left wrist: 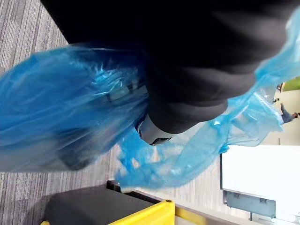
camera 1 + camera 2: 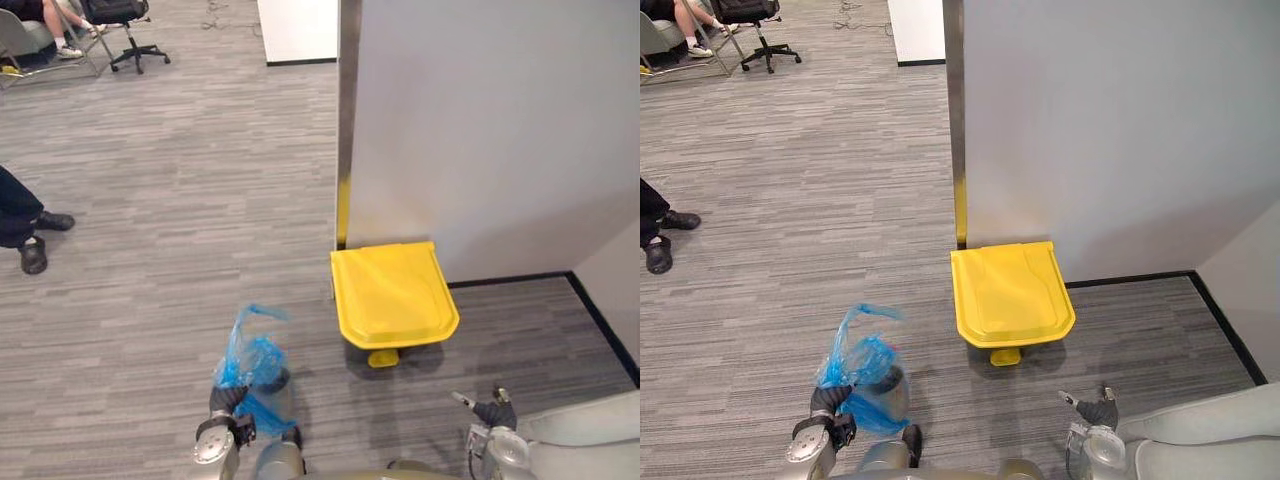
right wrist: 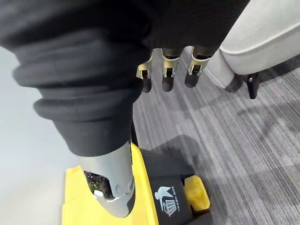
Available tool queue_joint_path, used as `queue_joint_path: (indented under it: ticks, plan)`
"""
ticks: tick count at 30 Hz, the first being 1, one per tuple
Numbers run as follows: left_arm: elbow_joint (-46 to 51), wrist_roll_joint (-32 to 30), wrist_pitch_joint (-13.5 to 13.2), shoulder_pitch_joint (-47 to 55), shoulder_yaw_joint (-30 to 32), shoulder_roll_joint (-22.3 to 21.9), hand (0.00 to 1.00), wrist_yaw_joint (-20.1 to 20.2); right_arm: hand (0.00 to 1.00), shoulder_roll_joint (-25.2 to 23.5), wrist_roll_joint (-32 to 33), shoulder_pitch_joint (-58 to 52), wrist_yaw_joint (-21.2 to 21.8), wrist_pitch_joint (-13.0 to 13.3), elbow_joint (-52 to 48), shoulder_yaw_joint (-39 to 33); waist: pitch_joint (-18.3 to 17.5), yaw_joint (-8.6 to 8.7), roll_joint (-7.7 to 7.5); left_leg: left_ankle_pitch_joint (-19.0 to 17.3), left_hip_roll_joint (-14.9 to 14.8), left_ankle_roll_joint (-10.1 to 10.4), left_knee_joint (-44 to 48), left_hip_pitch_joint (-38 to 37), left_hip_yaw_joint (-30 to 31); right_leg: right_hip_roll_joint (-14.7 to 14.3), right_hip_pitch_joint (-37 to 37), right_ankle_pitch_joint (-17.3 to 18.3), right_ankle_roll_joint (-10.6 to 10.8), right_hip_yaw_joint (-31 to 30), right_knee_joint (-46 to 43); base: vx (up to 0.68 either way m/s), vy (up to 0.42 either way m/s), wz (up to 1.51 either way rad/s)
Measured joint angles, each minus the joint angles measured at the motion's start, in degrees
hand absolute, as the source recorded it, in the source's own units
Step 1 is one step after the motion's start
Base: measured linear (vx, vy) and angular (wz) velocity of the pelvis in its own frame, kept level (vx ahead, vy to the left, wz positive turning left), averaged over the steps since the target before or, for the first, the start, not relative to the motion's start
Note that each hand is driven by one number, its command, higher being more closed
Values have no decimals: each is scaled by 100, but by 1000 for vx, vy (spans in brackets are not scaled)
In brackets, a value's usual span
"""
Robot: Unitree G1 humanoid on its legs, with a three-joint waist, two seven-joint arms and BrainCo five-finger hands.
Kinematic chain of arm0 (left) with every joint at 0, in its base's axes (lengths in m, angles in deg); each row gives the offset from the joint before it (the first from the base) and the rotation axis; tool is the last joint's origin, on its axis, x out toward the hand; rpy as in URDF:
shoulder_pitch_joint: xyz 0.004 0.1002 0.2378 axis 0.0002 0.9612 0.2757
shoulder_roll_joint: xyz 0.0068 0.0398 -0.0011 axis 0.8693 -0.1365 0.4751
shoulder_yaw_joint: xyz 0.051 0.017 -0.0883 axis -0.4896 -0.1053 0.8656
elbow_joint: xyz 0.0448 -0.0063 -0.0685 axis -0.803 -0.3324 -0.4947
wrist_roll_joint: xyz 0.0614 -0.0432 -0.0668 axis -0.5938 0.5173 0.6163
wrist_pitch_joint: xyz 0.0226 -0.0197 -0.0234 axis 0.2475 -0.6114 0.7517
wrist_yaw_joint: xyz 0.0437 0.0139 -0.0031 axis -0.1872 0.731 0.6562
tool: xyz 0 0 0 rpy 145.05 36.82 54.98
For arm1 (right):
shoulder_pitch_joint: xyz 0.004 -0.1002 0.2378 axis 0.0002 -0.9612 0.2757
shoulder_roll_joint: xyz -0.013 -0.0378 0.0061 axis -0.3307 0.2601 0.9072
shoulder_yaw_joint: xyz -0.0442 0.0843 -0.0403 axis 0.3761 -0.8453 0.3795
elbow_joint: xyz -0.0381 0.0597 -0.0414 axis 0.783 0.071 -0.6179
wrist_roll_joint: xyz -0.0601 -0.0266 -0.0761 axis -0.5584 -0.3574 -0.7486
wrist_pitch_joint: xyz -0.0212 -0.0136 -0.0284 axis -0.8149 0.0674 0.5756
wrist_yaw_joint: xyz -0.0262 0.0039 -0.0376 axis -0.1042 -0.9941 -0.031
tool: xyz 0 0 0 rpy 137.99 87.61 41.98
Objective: Gather rubbish on tea table into small bin, then transfer packed bag to large trash can.
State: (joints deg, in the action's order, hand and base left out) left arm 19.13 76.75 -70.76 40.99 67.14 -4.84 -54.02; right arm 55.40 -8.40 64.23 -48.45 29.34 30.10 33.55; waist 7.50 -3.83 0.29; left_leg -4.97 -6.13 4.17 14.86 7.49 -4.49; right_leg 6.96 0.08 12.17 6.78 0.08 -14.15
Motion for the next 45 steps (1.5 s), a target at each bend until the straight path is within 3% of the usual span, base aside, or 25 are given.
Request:
queue_joint_path:
  ticks: [2,4,5,6,7,9,12,13,15,17,18,20,22,23,26,29,30,31,32,33,34,36,39,42,45]
  plan:
    - [55,1,2,24,0,13,100,0,0,-12,6,-10,-51,-3,-9,2,72,2,-30,-500,-25,-83,855,250,-4,67,26,214,4,-44,-338,59,124,-13]
    - [218,1,6,95,12,50,100,-8,0,-45,19,-32,-55,-21,-134,13,173,-10,-3,-1064,-31,-157,1445,254,-37,157,249,420,93,-62,-1453,79,144,-26]
    - [218,1,8,77,30,80,100,-21,0,-113,41,-1,-46,-18,-220,50,283,17,-59,-1273,38,-283,1634,177,-33,236,991,128,-54,-91,-3047,66,86,-24]
    - [217,2,12,64,22,153,100,-21,0,-169,45,40,-48,-13,-215,48,345,23,-90,-1320,30,-330,1692,64,-40,196,1324,29,-83,-115,-3635,132,67,-19]
    - [208,2,37,-71,-47,309,100,-32,0,-306,58,44,-44,-39,-220,49,587,10,-168,-1513,-24,-385,1825,-225,-15,-7,1735,326,-244,109,-3656,141,25,-6]
    - [190,0,42,-225,-115,472,100,-63,0,-321,64,44,-47,-41,-230,41,693,6,-281,-1691,-35,-400,1965,-370,0,-101,2038,231,-236,445,-3022,185,-35,8]
    - [-34,2,23,-682,-189,662,100,-113,0,-83,173,63,-63,-92,-208,-11,990,46,-407,-2162,129,-385,2456,-568,184,17,2202,-535,92,827,-1001,196,-76,42]
    - [-92,1,23,-717,-181,654,100,-130,0,0,177,49,-68,-137,-177,-14,1004,104,-385,-2279,144,-365,2573,-610,285,72,2103,-550,74,835,-1030,269,-118,76]
    - [-238,2,20,-868,-172,615,100,-142,0,350,211,188,-65,-176,-38,-198,1109,165,-109,-2561,107,-371,2556,-871,815,34,2016,-418,-115,934,-1609,288,-131,73]
    - [-238,1,2,-897,-147,653,100,-125,0,374,231,204,-48,-190,87,-532,1072,155,-32,-2606,48,-282,2332,-968,1137,-20,2106,-223,-402,930,-2033,281,-225,73]
    - [-243,-2,3,-855,-27,614,100,-122,0,384,277,164,-33,-209,233,-820,1002,138,85,-2630,-160,-222,2091,-1114,1372,-172,2023,101,-518,1093,-2151,309,-294,71]
    - [-239,-2,9,-794,74,496,100,-127,0,365,351,152,-29,-260,270,-992,828,177,286,-2525,-567,-19,1837,-1233,1574,-497,1775,255,-503,1554,-1703,336,-295,43]
    - [-247,-3,-6,-836,49,447,100,-94,0,255,400,229,7,-216,270,-992,722,142,309,-2482,-686,133,2352,-1161,1535,-864,1553,167,-611,1641,-1163,319,-250,0]
    - [-299,-6,-4,-842,49,386,100,-79,0,171,437,209,58,-174,319,-993,602,239,281,-2447,-667,193,2492,-1153,1513,-1020,1417,51,-719,1739,-846,198,-252,14]
    - [-316,-62,-5,-848,52,405,100,40,0,8,499,122,71,-159,623,-969,321,484,192,-2063,-783,-28,1839,-1142,1232,-1333,1326,-96,-689,2003,-355,61,-186,32]
    - [-335,-130,11,-887,59,513,100,38,0,-169,507,-1,74,-161,903,-805,262,534,-35,-2128,-931,28,971,-1356,1218,-1532,1360,-183,-606,1931,-6,-31,-178,28]
    - [-386,-175,21,-836,61,522,100,39,0,-180,512,-21,84,-158,923,-614,266,509,-57,-2128,-911,18,1074,-1276,1224,-1566,1348,-247,-517,1915,62,-160,-91,-15]
    - [-393,-188,33,-778,62,522,100,39,0,-175,530,30,105,-151,913,-458,268,441,97,-2268,-1045,-162,885,-1265,1309,-1637,1384,-272,-302,1904,126,-169,-118,-21]
    - [-403,-208,35,-780,67,498,100,41,0,-191,582,57,141,-158,916,-346,259,410,121,-2260,-1141,-82,790,-1258,1270,-1672,1510,-288,-444,1812,-134,-171,-159,14]
    - [-427,-250,36,-808,66,540,100,67,0,-210,634,86,197,-162,913,-99,288,476,35,-2159,-1117,95,702,-1195,1396,-1689,1844,-399,-1186,1090,-1128,-104,-138,64]
    - [-400,-261,35,-774,60,655,100,110,0,-194,641,125,200,-163,875,200,220,478,-191,-2039,-905,310,428,-1147,1564,-1545,1728,-186,-927,581,-794,-78,-123,70]
    - [-348,-263,40,-781,53,668,100,136,0,-104,639,420,197,-140,575,552,207,440,-234,-1965,-868,364,446,-901,1747,-1554,1807,-269,-782,665,-452,-34,-102,36]
    - [-123,-260,36,-902,-6,689,100,127,0,216,608,1408,188,104,-23,1086,527,317,-99,-2001,-461,308,1369,-167,1612,-1447,2107,-850,-839,889,-12,-148,-32,1]
    - [124,-228,-66,-1037,-2,751,100,82,0,356,559,2513,178,171,26,1527,901,106,-230,-1983,-377,335,1413,97,1516,-1361,2259,-1053,-747,872,45,-172,-31,-3]
    - [214,-108,-201,-1026,2,816,100,-26,0,527,467,3523,169,185,210,1835,1141,-78,-270,-1982,-318,333,1431,341,1443,-1293,2367,-1294,-478,857,326,-195,-20,-15]
